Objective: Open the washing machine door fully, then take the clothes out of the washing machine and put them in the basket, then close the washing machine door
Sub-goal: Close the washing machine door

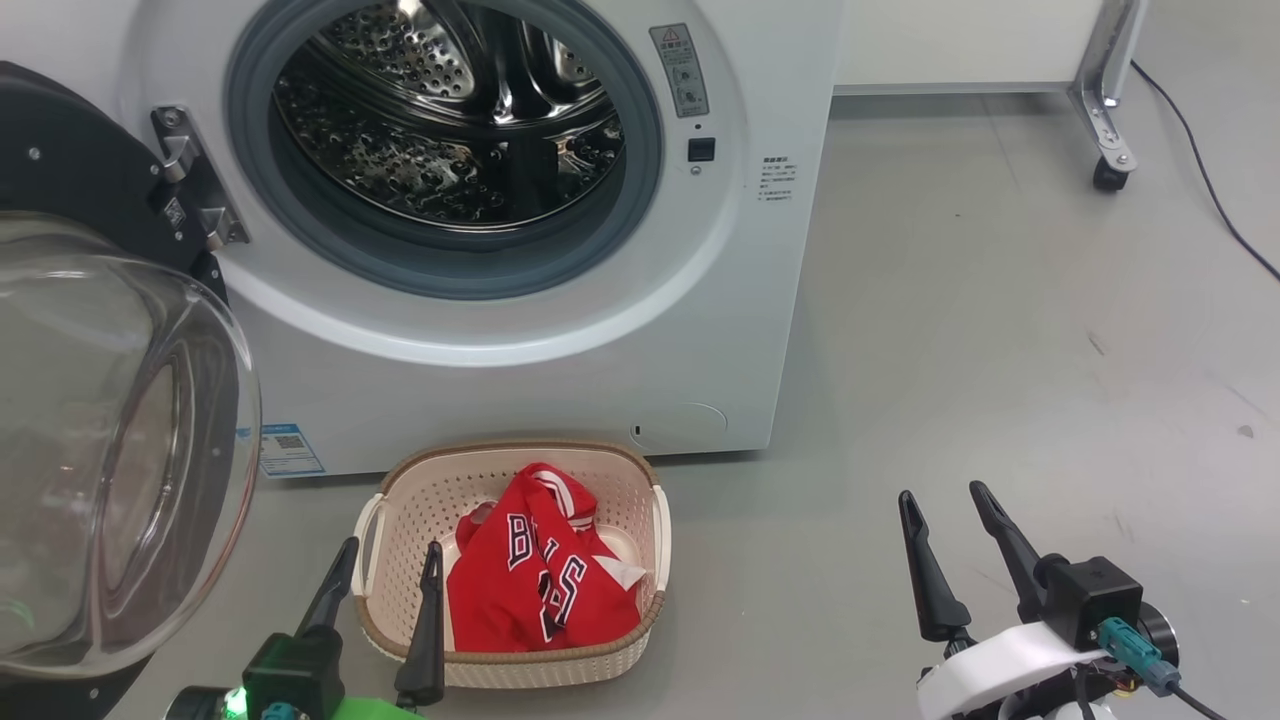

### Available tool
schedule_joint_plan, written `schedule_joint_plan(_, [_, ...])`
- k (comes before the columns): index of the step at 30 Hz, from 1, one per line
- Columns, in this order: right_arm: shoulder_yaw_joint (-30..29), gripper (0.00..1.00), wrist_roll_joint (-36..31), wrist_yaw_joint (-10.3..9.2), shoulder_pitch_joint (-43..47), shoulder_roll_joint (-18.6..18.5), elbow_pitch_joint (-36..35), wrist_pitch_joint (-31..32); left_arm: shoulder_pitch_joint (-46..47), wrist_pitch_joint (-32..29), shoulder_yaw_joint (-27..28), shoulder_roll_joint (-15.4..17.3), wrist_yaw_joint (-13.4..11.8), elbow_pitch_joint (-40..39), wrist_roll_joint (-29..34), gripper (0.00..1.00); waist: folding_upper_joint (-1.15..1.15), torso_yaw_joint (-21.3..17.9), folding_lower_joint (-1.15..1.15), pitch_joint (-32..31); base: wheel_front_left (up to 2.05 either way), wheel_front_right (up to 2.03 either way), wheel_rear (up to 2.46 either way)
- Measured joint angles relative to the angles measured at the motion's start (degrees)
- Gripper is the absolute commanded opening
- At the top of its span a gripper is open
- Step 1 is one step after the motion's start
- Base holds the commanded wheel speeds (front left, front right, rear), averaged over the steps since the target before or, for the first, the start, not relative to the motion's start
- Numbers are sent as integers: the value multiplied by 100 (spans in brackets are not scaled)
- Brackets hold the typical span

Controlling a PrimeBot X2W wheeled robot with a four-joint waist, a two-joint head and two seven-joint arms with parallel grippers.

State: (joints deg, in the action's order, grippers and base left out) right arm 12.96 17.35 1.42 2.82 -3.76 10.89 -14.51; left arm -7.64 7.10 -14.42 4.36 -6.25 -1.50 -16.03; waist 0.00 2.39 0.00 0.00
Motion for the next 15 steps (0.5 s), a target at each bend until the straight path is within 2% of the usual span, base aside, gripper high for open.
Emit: schedule_joint_plan(15, [-11, 100, 9, 0, 42, -37, -55, 0, 1, -49, -59, 0, 0, 2, 36, 100, 0, 639, 0, -20, 0, 0, 0])
